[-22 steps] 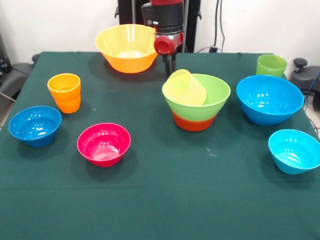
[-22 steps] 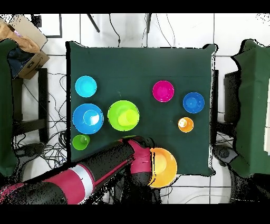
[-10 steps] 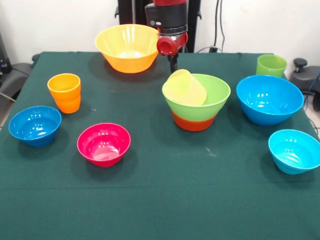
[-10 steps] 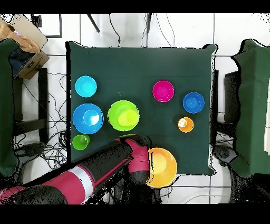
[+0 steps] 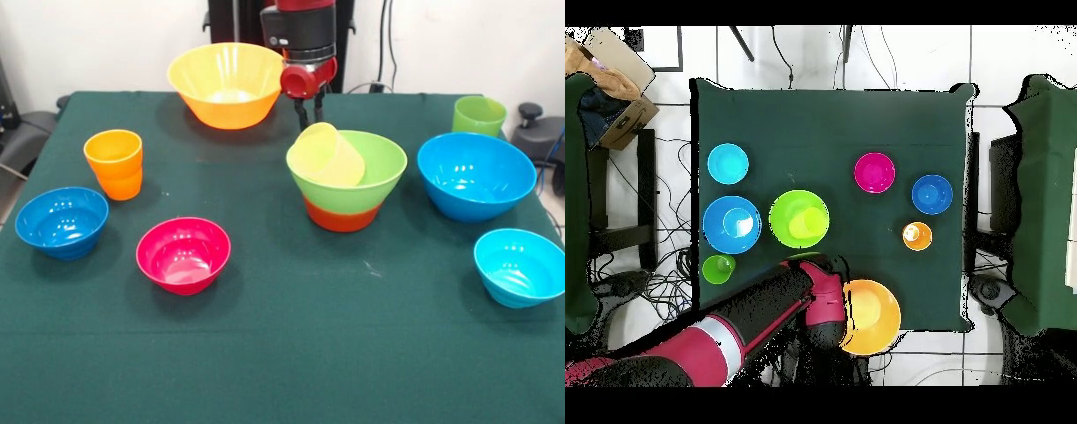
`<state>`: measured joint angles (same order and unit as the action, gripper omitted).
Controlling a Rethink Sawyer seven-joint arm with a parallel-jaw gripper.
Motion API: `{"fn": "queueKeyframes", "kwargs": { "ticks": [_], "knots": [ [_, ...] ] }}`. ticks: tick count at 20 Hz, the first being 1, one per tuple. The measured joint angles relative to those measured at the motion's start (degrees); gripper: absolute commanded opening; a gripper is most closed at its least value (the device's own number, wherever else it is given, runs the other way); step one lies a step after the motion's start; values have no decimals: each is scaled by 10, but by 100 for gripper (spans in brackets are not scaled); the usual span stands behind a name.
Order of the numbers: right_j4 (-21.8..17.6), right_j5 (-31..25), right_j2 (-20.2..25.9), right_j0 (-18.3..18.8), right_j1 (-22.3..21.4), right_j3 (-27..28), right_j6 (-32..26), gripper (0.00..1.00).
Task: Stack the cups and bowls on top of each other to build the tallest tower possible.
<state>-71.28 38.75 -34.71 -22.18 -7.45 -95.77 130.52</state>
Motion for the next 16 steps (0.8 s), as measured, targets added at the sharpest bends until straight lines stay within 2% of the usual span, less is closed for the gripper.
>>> {"fn": "queueKeyframes", "kwargs": {
  "ticks": [12, 16],
  "knots": [
    [-17, 0, 7, -2, -15, 0, 2, 100],
    [-70, -3, 2, -34, -30, 0, 35, 100]
  ]
}}
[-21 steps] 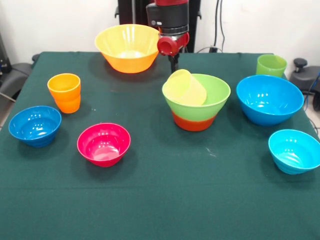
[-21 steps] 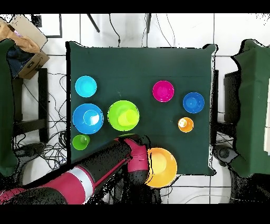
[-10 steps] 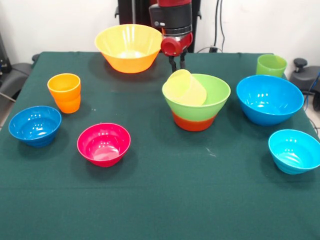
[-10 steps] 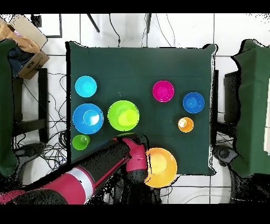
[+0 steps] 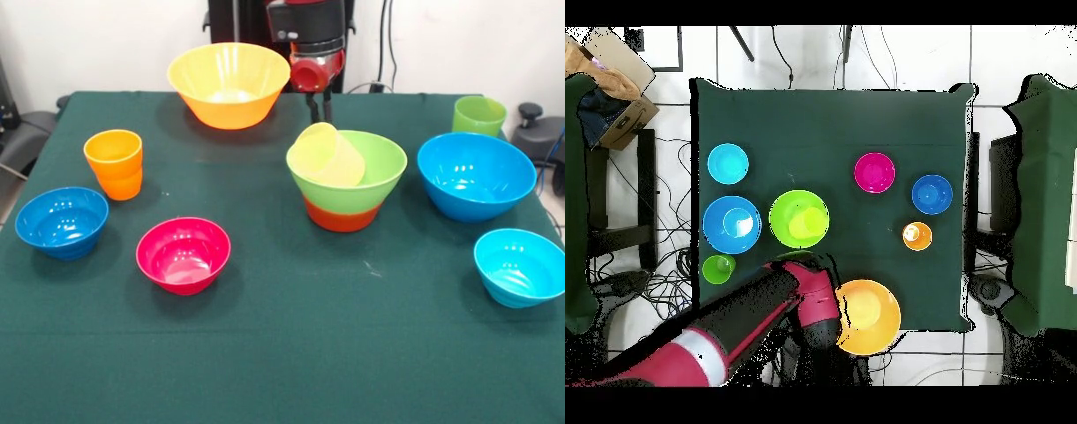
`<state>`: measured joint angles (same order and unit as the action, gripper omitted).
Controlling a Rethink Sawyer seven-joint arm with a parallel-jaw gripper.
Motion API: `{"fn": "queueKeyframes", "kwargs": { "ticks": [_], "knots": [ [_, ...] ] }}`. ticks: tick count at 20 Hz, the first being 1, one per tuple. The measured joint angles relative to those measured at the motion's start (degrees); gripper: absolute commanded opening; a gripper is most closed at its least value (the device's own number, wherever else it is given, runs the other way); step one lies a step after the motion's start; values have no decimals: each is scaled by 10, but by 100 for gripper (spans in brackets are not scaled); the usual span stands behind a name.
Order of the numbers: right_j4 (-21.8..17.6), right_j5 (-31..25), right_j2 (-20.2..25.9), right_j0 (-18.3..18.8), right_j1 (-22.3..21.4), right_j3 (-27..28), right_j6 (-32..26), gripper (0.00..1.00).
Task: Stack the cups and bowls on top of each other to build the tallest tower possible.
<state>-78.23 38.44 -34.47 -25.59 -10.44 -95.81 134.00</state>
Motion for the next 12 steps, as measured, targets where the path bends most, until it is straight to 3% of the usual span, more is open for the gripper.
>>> {"fn": "queueKeyframes", "kwargs": {
  "ticks": [3, 6, 9, 10, 12],
  "knots": [
    [-63, 0, -19, -61, -7, 0, 73, 100],
    [-123, 3, -56, -145, -8, 0, 196, 100],
    [-158, 20, -91, -208, -9, 1, 322, 100],
    [-173, 36, -110, -235, -10, 2, 398, 100],
    [-179, 46, -120, -246, -11, 3, 439, 100]
  ]
}}
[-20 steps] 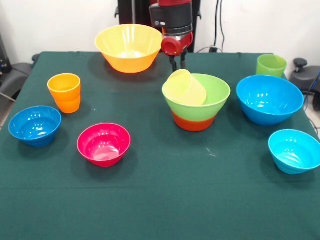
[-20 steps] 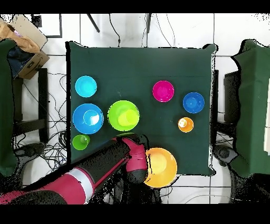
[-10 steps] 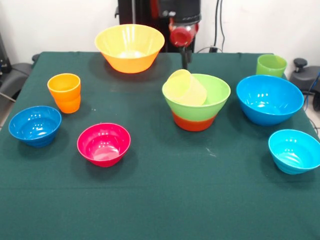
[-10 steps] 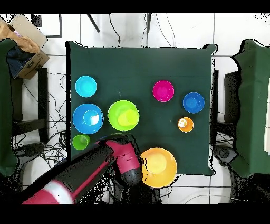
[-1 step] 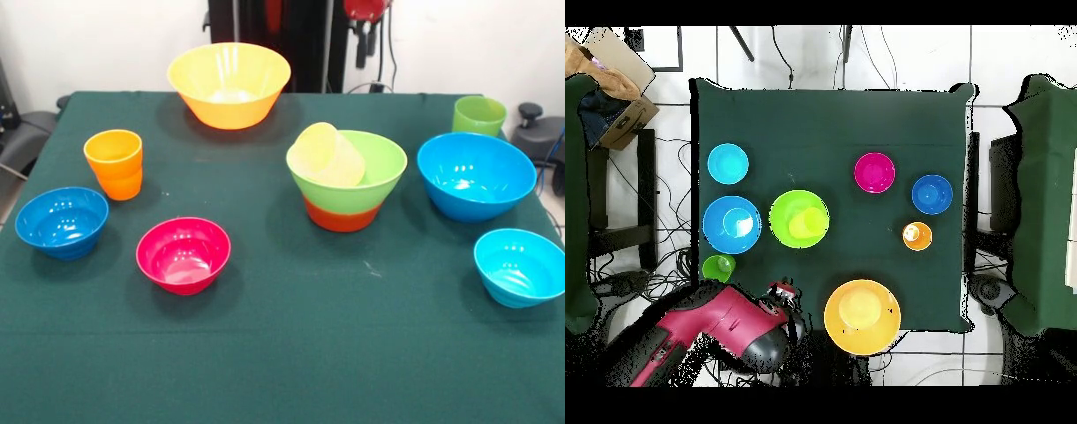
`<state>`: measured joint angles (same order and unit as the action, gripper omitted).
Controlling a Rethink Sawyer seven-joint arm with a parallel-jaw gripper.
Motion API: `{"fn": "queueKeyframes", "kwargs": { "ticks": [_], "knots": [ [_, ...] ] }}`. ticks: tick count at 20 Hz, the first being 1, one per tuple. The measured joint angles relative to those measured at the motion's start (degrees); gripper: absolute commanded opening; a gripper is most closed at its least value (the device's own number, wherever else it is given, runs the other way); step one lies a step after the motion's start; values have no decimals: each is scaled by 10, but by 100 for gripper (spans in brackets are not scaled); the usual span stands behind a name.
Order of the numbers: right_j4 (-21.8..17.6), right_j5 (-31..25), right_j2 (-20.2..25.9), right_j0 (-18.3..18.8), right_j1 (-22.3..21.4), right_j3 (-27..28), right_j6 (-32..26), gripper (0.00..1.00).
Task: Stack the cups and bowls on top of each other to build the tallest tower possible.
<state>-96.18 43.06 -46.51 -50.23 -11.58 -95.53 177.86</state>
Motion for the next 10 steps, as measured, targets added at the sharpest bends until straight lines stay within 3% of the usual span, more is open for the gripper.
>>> {"fn": "queueKeyframes", "kwargs": {
  "ticks": [3, 5, 7, 10],
  "knots": [
    [-9, 18, -16, -8, -7, 0, 61, 100],
    [-12, 22, -20, -2, -15, 0, 69, 100],
    [-12, 22, -20, 21, -28, -1, 57, 100],
    [-13, 22, -13, 103, -54, -3, -9, 100]
  ]
}}
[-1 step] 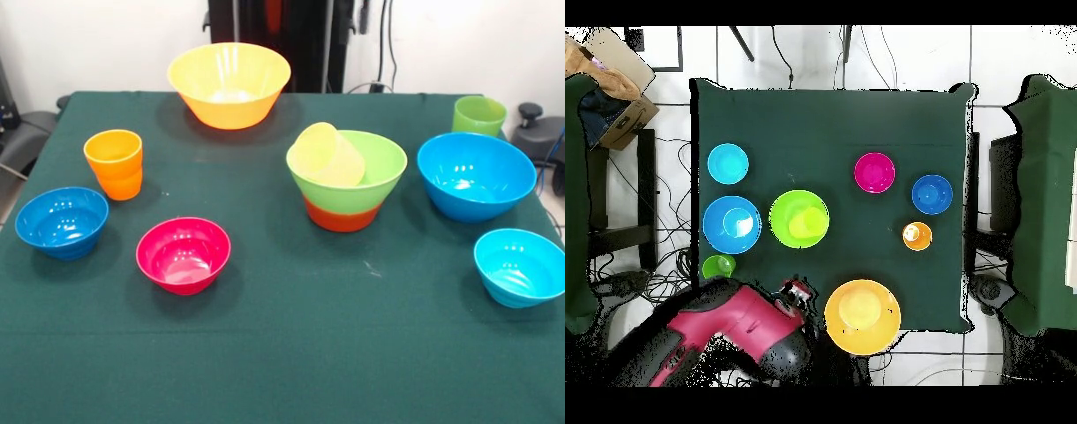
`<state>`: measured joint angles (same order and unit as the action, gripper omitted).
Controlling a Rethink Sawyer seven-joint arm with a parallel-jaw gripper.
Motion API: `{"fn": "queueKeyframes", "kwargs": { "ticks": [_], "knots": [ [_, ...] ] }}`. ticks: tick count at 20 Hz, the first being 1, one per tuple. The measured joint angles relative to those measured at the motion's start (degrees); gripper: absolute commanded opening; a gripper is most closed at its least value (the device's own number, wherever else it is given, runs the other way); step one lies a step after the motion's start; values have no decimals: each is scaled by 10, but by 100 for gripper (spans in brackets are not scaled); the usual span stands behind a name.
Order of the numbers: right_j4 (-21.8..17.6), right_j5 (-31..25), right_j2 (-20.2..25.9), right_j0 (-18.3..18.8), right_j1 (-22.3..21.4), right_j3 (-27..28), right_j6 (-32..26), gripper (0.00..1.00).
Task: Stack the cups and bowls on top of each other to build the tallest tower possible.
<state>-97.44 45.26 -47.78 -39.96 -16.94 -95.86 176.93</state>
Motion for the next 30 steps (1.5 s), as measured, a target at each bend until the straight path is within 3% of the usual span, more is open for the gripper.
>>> {"fn": "queueKeyframes", "kwargs": {
  "ticks": [4, 8, 9, 11, 16, 30],
  "knots": [
    [-1, -4, 17, 111, -19, -4, -122, 100],
    [-4, -10, 31, 176, -24, -8, -223, 100],
    [-5, -14, 37, 202, -23, -11, -278, 100],
    [-6, -17, 41, 216, -22, -14, -319, 100],
    [-6, -18, 45, 213, -21, -17, -379, 100],
    [-6, -26, 57, 181, -21, -17, -380, 100]
  ]
}}
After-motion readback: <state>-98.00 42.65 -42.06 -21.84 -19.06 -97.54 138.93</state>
